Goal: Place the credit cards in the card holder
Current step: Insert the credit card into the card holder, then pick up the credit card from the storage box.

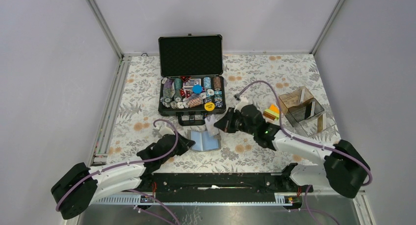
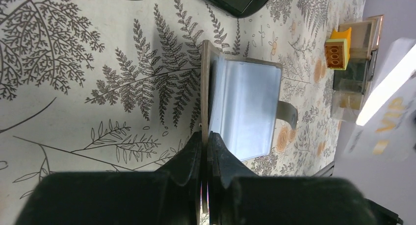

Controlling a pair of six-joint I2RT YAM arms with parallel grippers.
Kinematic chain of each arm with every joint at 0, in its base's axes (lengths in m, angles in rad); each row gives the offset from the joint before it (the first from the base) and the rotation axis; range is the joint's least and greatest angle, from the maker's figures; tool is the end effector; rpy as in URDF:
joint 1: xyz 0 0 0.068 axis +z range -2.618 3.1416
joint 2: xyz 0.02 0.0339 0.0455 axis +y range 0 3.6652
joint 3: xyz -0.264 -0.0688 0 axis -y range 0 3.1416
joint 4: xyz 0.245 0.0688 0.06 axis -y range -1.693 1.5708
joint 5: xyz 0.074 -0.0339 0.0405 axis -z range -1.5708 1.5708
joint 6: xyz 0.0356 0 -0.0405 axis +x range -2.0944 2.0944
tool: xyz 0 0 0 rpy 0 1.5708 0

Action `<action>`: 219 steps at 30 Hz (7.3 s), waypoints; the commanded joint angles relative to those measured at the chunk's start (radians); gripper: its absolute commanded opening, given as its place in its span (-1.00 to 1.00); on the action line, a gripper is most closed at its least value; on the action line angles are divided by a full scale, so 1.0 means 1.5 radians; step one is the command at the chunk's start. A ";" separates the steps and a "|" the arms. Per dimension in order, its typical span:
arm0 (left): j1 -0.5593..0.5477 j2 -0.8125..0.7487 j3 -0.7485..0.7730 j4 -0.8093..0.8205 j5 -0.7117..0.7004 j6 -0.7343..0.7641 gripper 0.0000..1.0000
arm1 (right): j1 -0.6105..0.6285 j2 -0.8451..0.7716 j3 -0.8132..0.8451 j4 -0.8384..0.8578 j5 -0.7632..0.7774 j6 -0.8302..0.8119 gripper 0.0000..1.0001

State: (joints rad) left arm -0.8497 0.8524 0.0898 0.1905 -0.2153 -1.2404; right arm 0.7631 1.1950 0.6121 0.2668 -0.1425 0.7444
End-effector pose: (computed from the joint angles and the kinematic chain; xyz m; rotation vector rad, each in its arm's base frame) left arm 0.1089 -0.1124 0.1275 -0.5778 2.2236 -0.9577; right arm 0.1877 0.1865 0.2404 -0.1255 2.0538 1.1266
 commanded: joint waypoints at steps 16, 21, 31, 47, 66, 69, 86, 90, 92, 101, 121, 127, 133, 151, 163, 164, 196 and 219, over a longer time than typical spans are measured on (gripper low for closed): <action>-0.008 0.021 -0.024 0.057 -0.025 -0.041 -1.00 | 0.162 0.164 -0.090 0.236 0.157 0.161 -1.00; -0.008 0.019 -0.024 0.053 -0.024 -0.041 -1.00 | 0.167 0.181 -0.097 0.240 0.170 0.176 -1.00; -0.008 0.016 -0.027 0.049 -0.021 -0.042 -1.00 | 0.171 0.222 -0.101 0.252 0.166 0.187 -1.00; -0.008 0.011 -0.039 0.048 -0.012 -0.045 -1.00 | 0.178 0.287 -0.102 0.295 0.160 0.202 -1.00; -0.008 0.050 -0.008 0.020 0.006 0.011 -0.71 | 0.185 0.333 -0.096 0.294 0.201 0.214 -1.00; -0.008 0.059 -0.008 0.026 0.012 0.012 -0.72 | 0.189 0.332 -0.094 0.287 0.220 0.216 -1.00; -0.008 0.062 -0.008 0.038 0.024 0.023 -0.63 | 0.220 0.359 -0.062 0.252 0.237 0.214 -1.00; -0.008 0.064 -0.007 0.051 0.031 0.035 -0.44 | 0.222 0.366 -0.059 0.241 0.217 0.216 -1.00; -0.008 0.064 -0.006 0.054 0.031 0.043 -0.35 | 0.223 0.372 -0.052 0.229 0.213 0.210 -1.00; -0.008 0.065 0.005 0.049 0.040 0.078 -0.25 | 0.232 0.335 -0.020 0.122 0.259 0.163 -0.56; -0.001 0.014 0.041 -0.125 -0.030 0.118 -0.19 | 0.243 0.327 0.061 0.021 0.282 0.090 -0.29; -0.001 0.030 0.043 -0.103 -0.012 0.145 -0.70 | 0.255 0.341 0.085 0.023 0.269 0.079 -0.29; -0.001 0.037 0.028 -0.052 0.010 0.153 -0.77 | 0.272 0.377 0.128 0.014 0.247 0.072 -0.29; 0.000 -0.003 0.014 -0.056 0.006 0.156 -0.31 | 0.277 0.349 0.151 -0.036 0.265 0.056 -0.12; 0.000 0.020 0.019 -0.014 0.044 0.177 -0.33 | 0.276 0.361 0.152 0.022 0.221 0.069 -0.36; 0.000 0.018 0.020 -0.019 0.038 0.176 -0.33 | 0.277 0.361 0.156 0.015 0.224 0.066 -0.32; 0.092 -0.055 0.232 -0.261 0.131 0.302 0.96 | 0.084 0.016 0.228 -0.401 0.345 -0.189 0.65; 0.320 0.179 0.469 -0.398 0.405 0.493 0.96 | -0.567 0.198 0.370 -0.434 0.217 -0.370 0.68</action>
State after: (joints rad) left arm -0.3618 1.0843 0.8310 -0.4530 0.2878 -0.4976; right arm -0.0204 1.4319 1.0824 -0.3920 0.2306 0.2386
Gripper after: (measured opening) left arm 0.982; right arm 0.843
